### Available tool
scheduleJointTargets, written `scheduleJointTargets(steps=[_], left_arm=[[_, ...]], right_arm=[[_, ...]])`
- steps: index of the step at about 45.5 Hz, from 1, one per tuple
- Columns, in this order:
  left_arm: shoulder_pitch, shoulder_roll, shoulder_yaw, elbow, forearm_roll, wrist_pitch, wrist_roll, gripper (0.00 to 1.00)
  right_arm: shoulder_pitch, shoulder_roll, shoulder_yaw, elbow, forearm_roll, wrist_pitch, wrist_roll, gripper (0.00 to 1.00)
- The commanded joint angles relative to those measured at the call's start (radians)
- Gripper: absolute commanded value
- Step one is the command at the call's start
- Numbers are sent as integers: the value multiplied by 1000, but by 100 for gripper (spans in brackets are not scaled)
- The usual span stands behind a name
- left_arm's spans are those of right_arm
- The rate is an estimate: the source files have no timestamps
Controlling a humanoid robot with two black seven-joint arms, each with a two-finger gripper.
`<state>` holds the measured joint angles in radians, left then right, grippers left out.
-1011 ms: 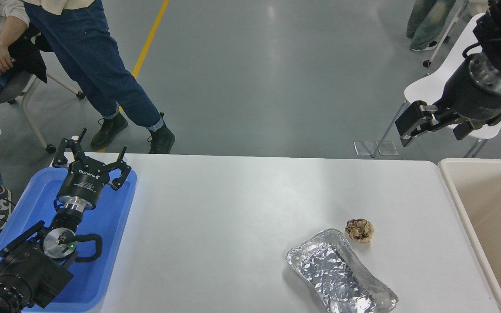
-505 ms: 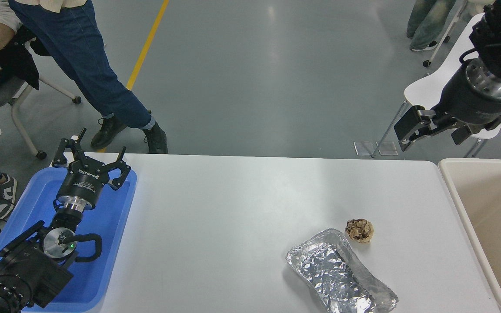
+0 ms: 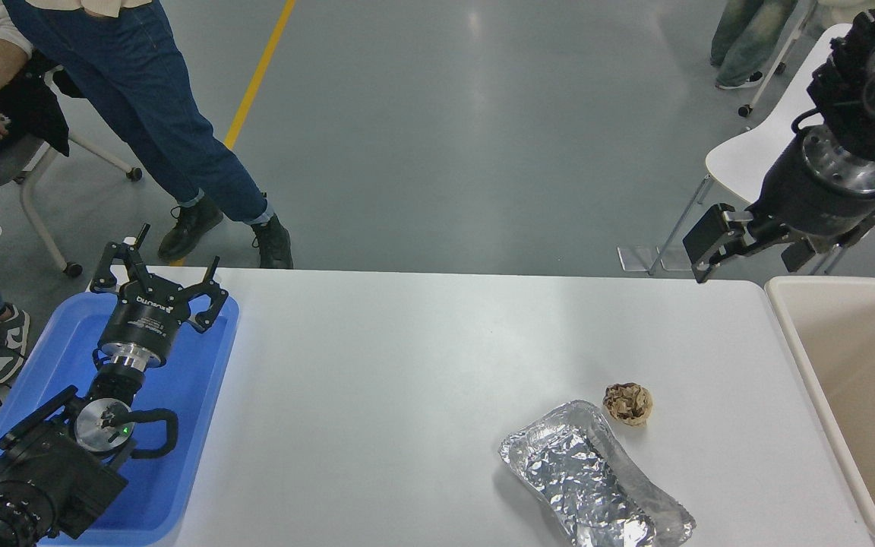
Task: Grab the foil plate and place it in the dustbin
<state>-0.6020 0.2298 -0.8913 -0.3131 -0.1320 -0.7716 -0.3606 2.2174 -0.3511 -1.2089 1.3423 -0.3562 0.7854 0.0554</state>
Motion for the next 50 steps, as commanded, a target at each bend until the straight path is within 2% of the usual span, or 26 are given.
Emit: scheduleJointTargets(steps=[1,7,15,23,25,29,45,50], left_arm=[[1,0,0,0,0,0,0,100],[-1,-1,0,0,0,0,0,100],[-1,-1,0,0,0,0,0,100],[-1,-1,0,-1,0,0,2,100],[-1,-1,0,0,0,0,2,100],[-1,-1,0,0,0,0,0,100],[-2,-1,0,0,0,-2,0,100],[-1,-1,0,0,0,-2,0,100]], right_arm=[[-53,11,40,-2,2,0,1,100],[-128,80,86,-2,-15,0,-2,100],[-179,100,130,1,-35,0,-5,100],[-292,126,201,1,-167,0,-5,100],[-309,127,203,1,-190,0,-5,96],[-334,129,198,0,-221,0,-5,96],[-550,132,186,-8,-230,-391,-5,96],[-597,132,186,-8,-231,-446,-5,96]])
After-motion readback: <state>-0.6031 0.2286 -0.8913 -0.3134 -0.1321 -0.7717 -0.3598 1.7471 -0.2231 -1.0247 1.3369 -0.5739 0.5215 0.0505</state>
